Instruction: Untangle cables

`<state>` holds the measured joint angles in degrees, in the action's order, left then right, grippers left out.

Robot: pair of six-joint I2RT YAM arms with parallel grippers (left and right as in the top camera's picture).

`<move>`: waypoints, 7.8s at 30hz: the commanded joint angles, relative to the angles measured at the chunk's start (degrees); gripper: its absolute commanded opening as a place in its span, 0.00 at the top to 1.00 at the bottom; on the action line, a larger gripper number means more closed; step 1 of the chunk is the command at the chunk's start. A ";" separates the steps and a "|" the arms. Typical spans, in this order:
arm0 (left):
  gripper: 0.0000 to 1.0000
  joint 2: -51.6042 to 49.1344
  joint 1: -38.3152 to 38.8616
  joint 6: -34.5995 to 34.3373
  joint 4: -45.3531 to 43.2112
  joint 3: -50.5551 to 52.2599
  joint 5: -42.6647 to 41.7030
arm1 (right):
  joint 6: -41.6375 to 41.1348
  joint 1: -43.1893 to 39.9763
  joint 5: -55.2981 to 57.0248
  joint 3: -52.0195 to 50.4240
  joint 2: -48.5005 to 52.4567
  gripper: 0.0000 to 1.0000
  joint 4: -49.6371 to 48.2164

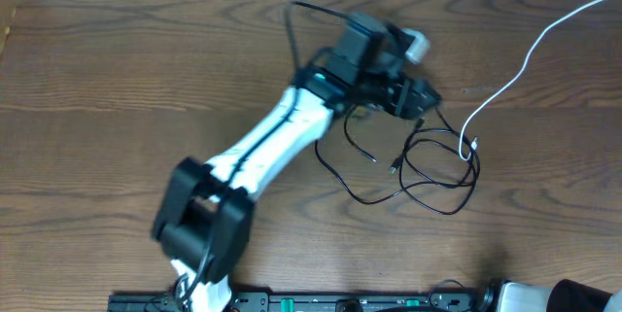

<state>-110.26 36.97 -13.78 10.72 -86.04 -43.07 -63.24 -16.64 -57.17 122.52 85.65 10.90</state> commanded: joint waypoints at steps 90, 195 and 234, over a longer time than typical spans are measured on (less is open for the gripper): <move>0.92 20.24 -16.81 -37.81 0.48 -1.20 -4.55 | 106.20 23.08 -15.02 0.37 29.79 0.76 70.99; 0.41 20.24 -20.31 -18.78 2.54 -1.07 -21.81 | 48.09 -6.10 19.54 0.44 18.62 0.99 25.24; 0.41 20.09 -20.13 -14.67 2.51 -1.07 -19.02 | 53.46 -13.66 53.59 0.44 45.55 0.81 14.82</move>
<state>-90.17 16.93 -30.68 13.30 -86.80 -62.78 -9.96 -29.76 -3.97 123.07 131.15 24.75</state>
